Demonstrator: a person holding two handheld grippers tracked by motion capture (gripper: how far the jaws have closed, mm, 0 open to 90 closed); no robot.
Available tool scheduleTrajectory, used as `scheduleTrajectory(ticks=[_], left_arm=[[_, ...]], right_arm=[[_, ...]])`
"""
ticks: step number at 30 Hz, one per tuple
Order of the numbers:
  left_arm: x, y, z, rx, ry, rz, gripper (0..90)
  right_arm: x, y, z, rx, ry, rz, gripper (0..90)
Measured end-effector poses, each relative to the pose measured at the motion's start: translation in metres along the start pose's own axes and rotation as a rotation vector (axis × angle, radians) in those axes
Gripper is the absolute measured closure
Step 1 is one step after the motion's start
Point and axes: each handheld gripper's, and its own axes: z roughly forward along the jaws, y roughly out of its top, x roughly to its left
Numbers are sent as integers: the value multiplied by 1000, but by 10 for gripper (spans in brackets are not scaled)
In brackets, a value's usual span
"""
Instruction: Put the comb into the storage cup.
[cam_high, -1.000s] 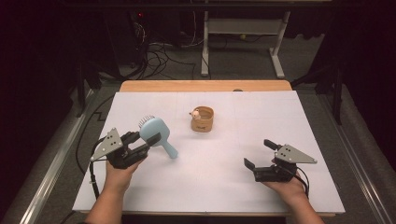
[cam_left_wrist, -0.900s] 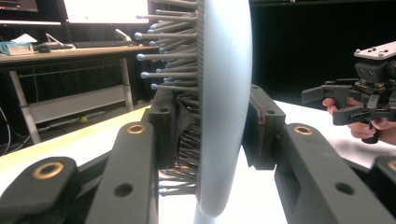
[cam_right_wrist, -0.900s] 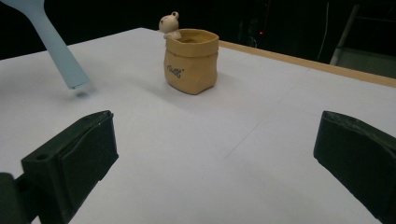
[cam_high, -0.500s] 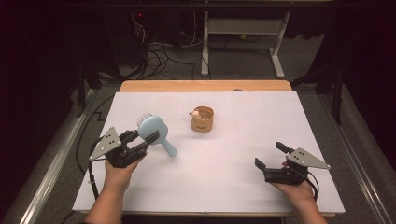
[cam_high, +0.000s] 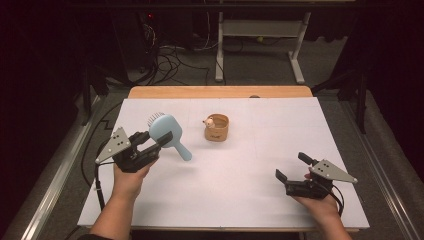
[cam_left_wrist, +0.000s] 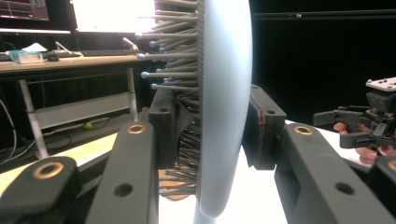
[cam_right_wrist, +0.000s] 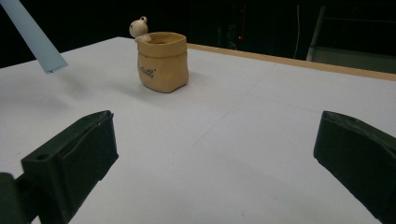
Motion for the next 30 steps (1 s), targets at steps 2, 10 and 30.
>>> scheduleTrajectory(ticks=[2, 10, 30], left_arm=[[0, 1, 4, -2, -7, -5, 624], [-2, 9, 22, -4, -20, -8, 624], [-1, 28, 59, -4, -44, -16, 624]], right_arm=[[0, 0, 0, -1, 1, 1, 3], [-1, 0, 0, -5, 4, 1, 3], [1, 0, -1, -10, 9, -3, 3]])
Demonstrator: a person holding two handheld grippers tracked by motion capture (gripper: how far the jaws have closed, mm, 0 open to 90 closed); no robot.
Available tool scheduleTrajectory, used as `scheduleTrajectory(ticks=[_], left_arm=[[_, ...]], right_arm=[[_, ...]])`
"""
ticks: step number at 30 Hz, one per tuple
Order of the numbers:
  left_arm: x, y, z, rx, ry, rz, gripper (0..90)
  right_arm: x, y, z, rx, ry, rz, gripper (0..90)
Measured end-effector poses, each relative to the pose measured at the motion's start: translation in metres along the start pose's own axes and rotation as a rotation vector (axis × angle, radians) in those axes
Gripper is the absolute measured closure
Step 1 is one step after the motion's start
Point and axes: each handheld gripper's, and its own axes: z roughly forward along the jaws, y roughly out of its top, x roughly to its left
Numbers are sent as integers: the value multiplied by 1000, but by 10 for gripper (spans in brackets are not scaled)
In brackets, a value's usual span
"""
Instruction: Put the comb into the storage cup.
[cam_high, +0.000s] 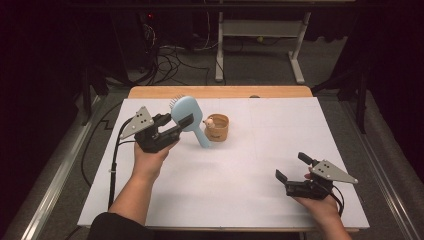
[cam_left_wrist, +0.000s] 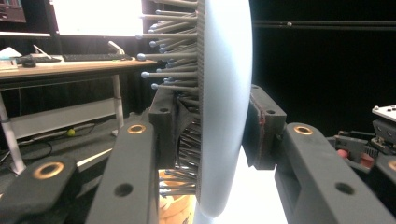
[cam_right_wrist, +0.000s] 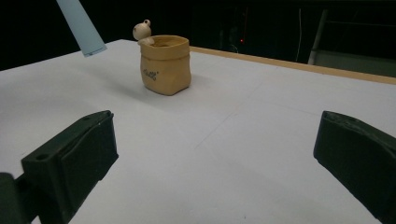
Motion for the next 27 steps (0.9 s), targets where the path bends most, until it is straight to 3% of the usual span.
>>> scheduleTrajectory(ticks=[27], left_arm=[[1, 19, 28, -8, -6, 12, 624]], right_arm=[[-1, -1, -2, -8, -6, 2, 3]])
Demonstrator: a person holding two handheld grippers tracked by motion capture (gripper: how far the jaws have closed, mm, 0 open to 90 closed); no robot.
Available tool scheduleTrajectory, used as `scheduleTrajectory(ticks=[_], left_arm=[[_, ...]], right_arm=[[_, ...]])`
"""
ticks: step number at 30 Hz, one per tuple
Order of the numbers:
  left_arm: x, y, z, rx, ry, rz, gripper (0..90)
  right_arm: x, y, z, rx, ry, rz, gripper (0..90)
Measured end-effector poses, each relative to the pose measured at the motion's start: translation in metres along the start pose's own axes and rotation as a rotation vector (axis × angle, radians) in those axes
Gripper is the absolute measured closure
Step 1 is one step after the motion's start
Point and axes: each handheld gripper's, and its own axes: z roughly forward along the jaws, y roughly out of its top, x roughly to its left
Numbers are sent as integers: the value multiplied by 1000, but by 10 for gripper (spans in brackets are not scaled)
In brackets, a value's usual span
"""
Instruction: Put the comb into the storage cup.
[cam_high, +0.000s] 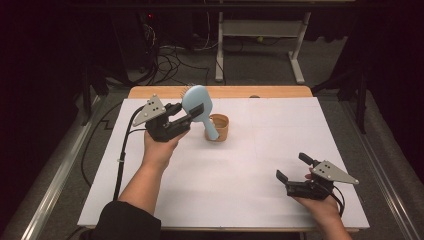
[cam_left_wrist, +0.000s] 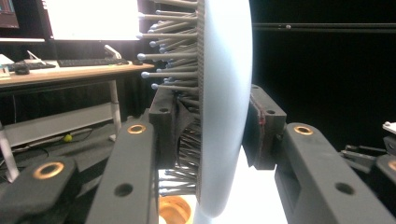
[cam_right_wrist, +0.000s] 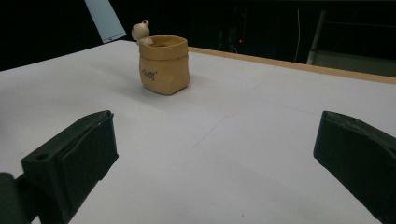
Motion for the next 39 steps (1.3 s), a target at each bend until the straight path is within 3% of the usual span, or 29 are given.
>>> scheduleTrajectory(ticks=[19, 39], left_arm=[[3, 25, 21, -11, 21, 40, 625], [28, 13, 46, -3, 93, 0, 625]], right_arm=[[-1, 0, -1, -3, 3, -2, 3], [-2, 0, -3, -11, 3, 2, 3]])
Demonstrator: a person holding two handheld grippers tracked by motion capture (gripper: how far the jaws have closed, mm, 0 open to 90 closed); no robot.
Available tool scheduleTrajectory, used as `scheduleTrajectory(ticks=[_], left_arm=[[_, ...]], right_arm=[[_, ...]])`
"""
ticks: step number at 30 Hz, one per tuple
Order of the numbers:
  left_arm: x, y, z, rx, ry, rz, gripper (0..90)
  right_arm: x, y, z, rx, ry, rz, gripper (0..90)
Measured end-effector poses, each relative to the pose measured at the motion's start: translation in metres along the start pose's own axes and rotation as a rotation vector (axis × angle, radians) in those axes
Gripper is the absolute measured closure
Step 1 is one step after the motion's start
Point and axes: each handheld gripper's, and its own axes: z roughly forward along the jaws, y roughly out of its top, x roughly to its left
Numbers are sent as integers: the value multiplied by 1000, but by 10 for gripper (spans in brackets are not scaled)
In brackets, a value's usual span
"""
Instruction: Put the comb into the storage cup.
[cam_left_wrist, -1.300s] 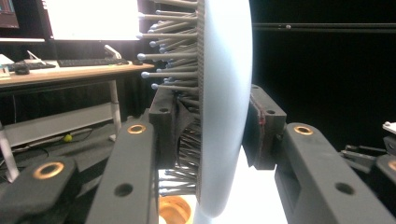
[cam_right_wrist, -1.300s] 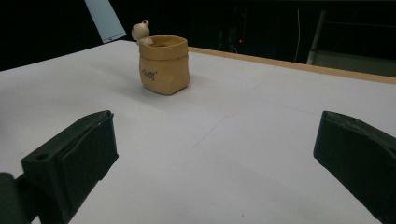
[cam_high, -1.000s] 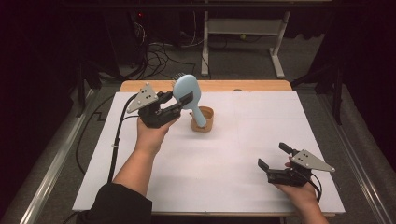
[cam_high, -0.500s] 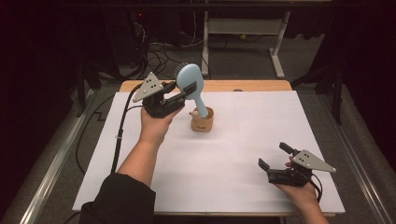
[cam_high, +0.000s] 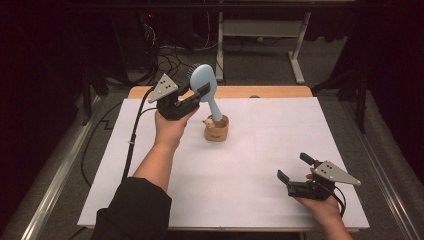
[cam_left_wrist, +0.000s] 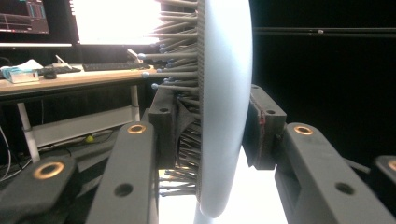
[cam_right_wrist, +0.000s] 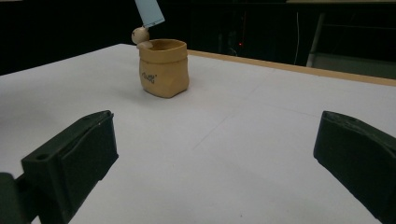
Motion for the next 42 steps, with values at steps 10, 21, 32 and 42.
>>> scheduleTrajectory(ticks=[10, 21, 32, 42], left_arm=[[5, -7, 10, 13, 16, -10, 624], [3, -17, 21, 36, 18, -13, 624], [2, -24, 26, 57, 22, -3, 622], [3, -32, 31, 73, 28, -9, 622]], right_arm=[[1, 0, 0, 1, 1, 2, 3], [1, -1, 1, 1, 5, 0, 3], [0, -1, 0, 1, 5, 2, 2], [1, -2, 1, -2, 14, 0, 2]])
